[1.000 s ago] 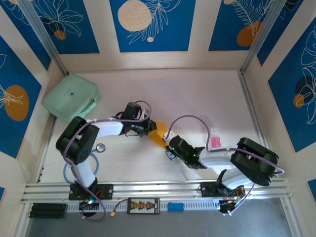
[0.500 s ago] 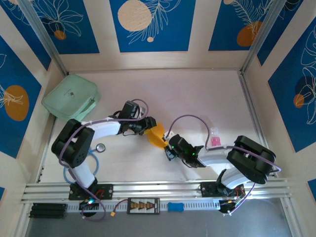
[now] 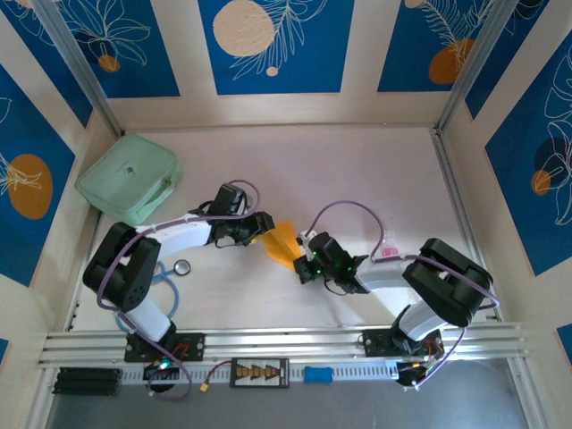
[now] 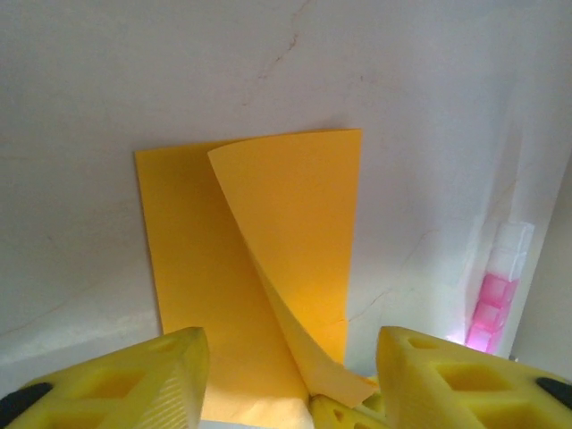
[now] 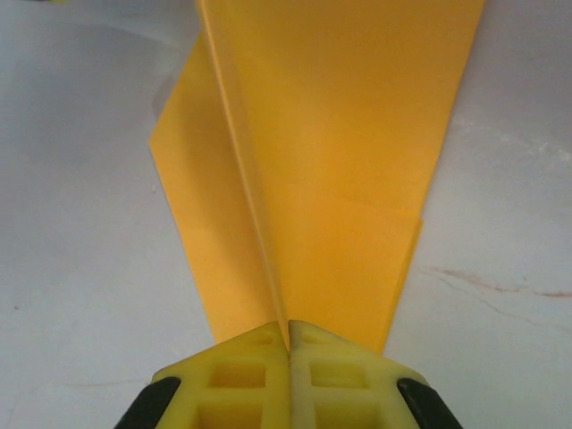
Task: Fold a paper plane with a square sheet of paper (pick it up from the middle)
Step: Fourth fold the wing at the center of the table.
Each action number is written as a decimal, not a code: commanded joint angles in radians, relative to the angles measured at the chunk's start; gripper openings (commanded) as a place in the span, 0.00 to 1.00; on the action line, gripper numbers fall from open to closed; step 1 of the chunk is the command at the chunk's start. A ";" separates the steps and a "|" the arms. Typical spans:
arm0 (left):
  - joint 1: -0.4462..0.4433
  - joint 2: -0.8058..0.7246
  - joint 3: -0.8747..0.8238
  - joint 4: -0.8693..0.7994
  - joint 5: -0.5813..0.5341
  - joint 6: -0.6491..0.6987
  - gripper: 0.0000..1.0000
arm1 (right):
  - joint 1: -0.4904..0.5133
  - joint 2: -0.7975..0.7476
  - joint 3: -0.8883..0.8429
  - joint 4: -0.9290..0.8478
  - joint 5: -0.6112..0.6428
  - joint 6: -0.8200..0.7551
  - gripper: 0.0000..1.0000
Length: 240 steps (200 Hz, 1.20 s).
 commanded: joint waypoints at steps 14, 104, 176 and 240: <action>0.012 -0.025 -0.024 0.008 0.008 0.015 0.35 | -0.040 0.046 -0.009 0.024 -0.166 0.106 0.07; 0.004 0.077 -0.015 0.068 0.096 -0.007 0.01 | -0.079 0.064 -0.072 0.149 -0.221 0.191 0.06; -0.021 0.140 -0.019 0.101 0.120 -0.019 0.00 | -0.091 0.069 -0.085 0.169 -0.250 0.224 0.06; -0.022 0.172 -0.058 0.088 0.088 -0.008 0.00 | -0.102 0.072 -0.105 0.204 -0.270 0.260 0.06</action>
